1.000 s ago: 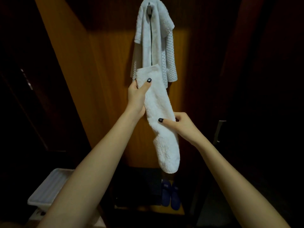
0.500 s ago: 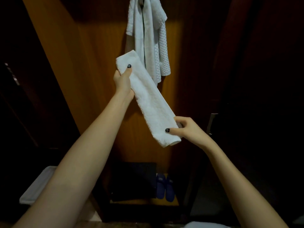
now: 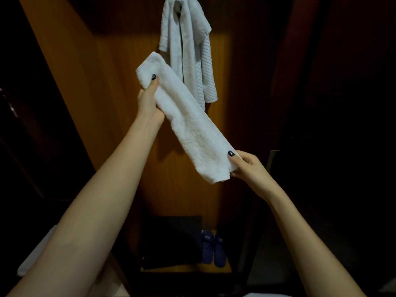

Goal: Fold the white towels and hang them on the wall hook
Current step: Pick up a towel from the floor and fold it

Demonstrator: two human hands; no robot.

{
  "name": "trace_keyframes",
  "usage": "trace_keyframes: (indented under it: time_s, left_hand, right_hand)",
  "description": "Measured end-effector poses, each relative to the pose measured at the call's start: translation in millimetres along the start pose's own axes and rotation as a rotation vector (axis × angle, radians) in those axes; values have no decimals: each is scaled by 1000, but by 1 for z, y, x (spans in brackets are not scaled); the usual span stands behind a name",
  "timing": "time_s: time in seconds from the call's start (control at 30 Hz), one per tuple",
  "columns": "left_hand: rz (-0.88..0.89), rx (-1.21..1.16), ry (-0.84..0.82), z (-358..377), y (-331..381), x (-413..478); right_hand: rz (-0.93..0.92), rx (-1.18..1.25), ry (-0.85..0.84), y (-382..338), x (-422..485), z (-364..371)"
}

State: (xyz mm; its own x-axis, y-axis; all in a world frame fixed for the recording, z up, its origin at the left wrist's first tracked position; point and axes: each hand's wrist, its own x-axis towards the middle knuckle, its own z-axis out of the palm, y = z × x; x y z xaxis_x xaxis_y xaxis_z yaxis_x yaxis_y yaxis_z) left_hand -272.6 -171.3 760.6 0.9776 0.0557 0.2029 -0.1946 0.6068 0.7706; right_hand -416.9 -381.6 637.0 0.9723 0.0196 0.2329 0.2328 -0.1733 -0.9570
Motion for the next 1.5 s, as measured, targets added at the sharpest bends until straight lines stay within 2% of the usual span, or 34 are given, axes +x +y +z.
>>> trace_keyframes:
  time_s: [0.17, 0.33, 0.5, 0.63, 0.87, 1.07, 1.33, 1.5]
  left_hand:
    - [-50, -51, -59, -12, 6, 2]
    - [-71, -192, -89, -40, -3, 7]
    - [-129, -75, -28, -61, -22, 9]
    - [-74, 24, -12, -61, -31, 5]
    - [-25, 134, 39, -63, -35, 14]
    - [-102, 41, 100, -75, -37, 17]
    - [-182, -8, 55, -72, -33, 20]
    - [-176, 10, 35, -70, -31, 20]
  right_hand:
    - [27, -32, 18, -8, 0, -3]
    - [-53, -95, 65, -17, -5, -11]
    - [-63, -158, 250, -13, -3, -19]
    - [9, -148, 338, -1, -4, -18]
    - [-7, -184, 352, -4, -6, -18]
    - [-33, -204, 183, -17, -14, -18]
    - [-54, -369, 384, -12, -13, -15]
    - [-110, -311, 430, -10, -13, -9]
